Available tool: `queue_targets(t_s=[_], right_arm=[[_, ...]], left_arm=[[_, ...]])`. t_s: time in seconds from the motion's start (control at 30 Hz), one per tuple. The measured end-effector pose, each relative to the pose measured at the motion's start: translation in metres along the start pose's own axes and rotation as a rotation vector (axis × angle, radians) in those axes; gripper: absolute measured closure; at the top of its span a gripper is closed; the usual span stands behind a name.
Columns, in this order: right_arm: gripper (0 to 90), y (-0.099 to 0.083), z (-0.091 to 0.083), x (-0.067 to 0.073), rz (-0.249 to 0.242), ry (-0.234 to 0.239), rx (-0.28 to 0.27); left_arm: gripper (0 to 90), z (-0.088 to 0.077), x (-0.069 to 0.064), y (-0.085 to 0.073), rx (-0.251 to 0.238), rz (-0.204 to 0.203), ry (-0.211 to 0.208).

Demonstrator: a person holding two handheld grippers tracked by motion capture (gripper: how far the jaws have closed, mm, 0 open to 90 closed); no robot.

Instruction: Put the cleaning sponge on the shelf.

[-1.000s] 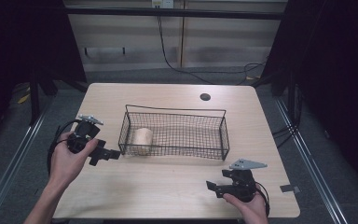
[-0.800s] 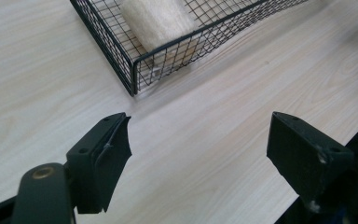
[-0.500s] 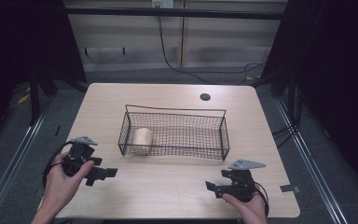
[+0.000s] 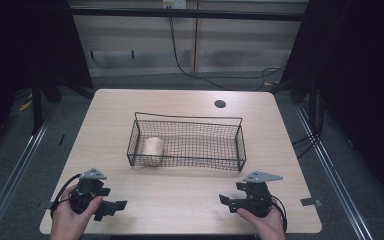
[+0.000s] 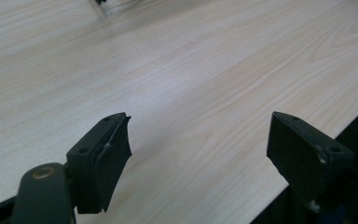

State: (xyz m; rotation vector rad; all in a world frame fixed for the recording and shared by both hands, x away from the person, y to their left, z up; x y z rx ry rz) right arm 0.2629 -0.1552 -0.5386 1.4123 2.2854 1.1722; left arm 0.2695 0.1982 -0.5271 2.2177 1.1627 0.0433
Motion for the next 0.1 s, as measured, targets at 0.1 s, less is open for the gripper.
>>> queue_targets(t_s=[0.1], right_arm=[[20.1,0.0006,0.0003,-0.0021,0.006,-0.016,-0.009]], left_arm=[[21.1,0.0045,0.0026,-0.0064,-0.002,-0.013,-0.006]])
Point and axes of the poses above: each handheld gripper's, and its own axes: z roughly forward along the jaws, y roughly out of its top, x roughly to its left, the point moved 10 cm from there along z, roughly forward along the jaws, and after that the axes turned 1 degree about -z, right-handed, at the moved point
